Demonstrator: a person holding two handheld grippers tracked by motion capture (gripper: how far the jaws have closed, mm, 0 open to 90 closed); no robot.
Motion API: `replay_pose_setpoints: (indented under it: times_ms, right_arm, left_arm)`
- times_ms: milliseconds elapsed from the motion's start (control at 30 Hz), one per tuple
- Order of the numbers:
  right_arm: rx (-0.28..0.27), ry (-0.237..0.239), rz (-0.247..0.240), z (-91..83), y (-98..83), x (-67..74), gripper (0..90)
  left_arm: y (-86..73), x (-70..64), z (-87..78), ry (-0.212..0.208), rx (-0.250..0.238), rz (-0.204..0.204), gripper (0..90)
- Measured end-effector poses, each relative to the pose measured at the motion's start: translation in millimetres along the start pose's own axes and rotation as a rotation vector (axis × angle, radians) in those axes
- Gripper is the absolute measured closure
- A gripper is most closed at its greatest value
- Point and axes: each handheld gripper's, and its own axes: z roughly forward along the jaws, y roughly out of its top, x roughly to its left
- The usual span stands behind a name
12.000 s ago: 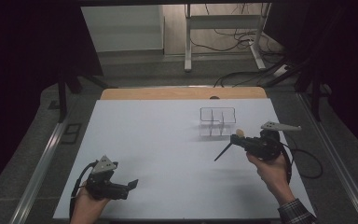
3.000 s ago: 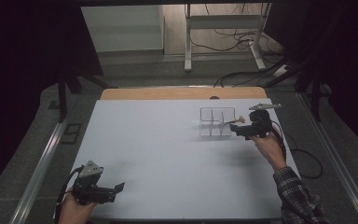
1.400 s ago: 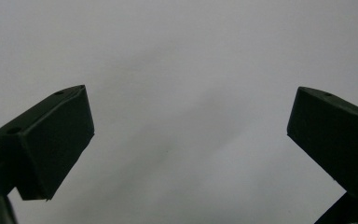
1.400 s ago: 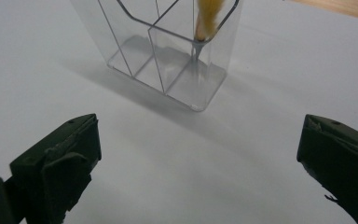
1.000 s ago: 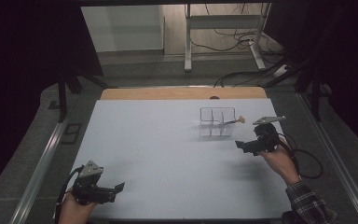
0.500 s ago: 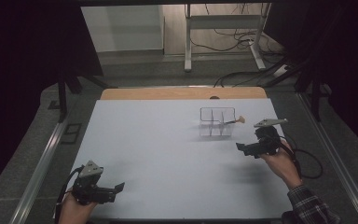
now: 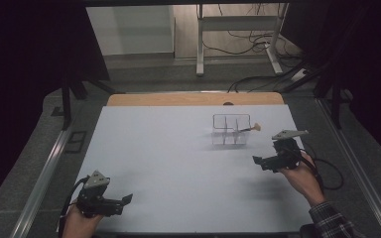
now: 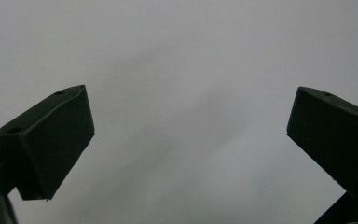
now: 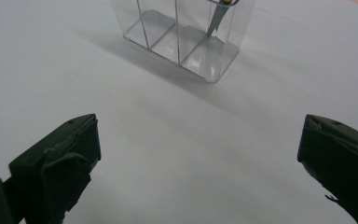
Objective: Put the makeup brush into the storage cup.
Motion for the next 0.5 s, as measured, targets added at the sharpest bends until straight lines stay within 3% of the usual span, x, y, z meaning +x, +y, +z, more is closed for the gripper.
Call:
replay_pose_setpoints:
  times_ms: [500]
  right_arm:
    - [0.012, 0.007, -0.015, -9.4, -11.8, 7.4, 0.0]
  left_arm:
    - [0.0, -0.1, 0.0, 0.0, 0.0, 0.001, 1.1]
